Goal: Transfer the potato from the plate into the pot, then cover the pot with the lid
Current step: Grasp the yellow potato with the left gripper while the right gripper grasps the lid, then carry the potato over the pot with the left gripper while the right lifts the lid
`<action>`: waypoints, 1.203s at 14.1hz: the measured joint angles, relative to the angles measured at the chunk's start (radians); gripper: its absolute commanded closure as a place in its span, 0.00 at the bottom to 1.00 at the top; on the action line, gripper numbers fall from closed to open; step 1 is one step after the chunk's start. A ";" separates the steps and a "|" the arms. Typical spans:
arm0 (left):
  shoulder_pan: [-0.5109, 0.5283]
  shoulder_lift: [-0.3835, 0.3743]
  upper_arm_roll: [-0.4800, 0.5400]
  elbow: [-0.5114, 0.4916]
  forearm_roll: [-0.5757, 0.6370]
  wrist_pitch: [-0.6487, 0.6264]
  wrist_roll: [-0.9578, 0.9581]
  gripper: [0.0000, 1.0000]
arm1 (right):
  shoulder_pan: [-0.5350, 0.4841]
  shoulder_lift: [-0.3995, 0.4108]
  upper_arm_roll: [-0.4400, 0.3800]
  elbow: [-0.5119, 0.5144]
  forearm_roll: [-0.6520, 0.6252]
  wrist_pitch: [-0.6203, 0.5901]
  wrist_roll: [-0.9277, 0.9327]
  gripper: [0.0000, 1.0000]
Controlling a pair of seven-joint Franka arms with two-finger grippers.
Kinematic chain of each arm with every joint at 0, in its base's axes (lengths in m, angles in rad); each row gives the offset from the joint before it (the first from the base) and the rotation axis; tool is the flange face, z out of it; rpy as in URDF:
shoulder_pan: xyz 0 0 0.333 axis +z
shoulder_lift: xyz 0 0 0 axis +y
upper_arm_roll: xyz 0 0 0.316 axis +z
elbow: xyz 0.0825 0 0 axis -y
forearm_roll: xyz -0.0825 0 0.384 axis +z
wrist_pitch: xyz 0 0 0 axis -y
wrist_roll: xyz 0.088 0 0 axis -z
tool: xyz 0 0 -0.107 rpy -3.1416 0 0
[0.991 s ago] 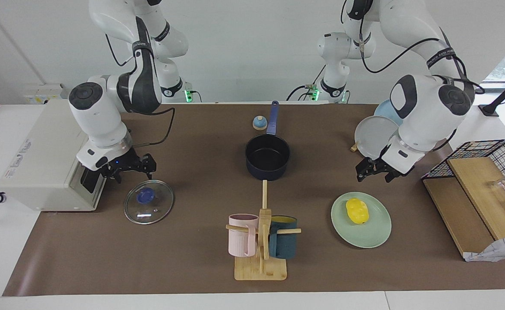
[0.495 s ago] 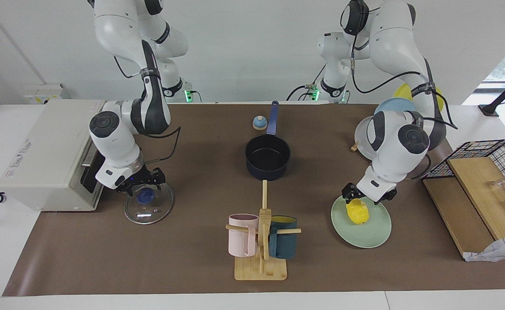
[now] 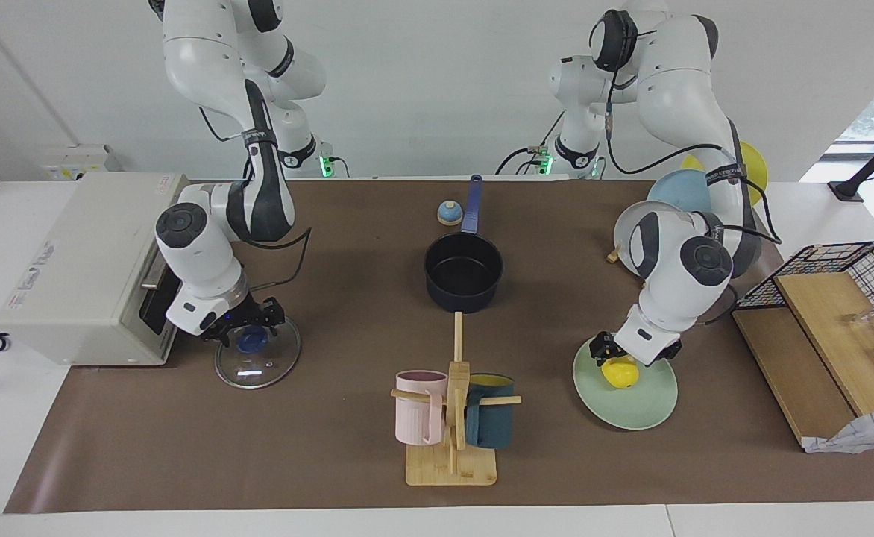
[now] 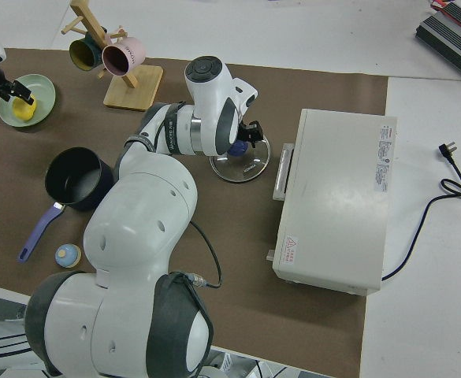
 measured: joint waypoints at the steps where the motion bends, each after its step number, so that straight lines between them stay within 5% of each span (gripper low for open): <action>1: 0.000 0.001 0.000 -0.007 0.000 0.009 -0.015 0.00 | 0.000 0.000 0.000 0.000 0.000 0.000 0.000 0.07; 9: 0.000 0.004 0.003 -0.048 0.001 0.086 -0.082 0.07 | 0.000 0.001 0.000 0.000 0.011 0.000 0.000 0.15; 10: 0.000 0.004 0.003 -0.053 0.001 0.088 -0.083 0.16 | 0.000 0.001 0.000 0.000 0.011 0.000 0.000 0.15; 13: 0.000 0.004 0.003 -0.063 0.003 0.092 -0.084 0.97 | 0.000 0.001 0.000 0.000 0.011 0.003 0.000 0.16; 17: 0.000 0.001 0.003 -0.015 0.004 0.018 -0.088 1.00 | 0.000 0.004 0.000 0.000 0.011 0.023 0.000 0.15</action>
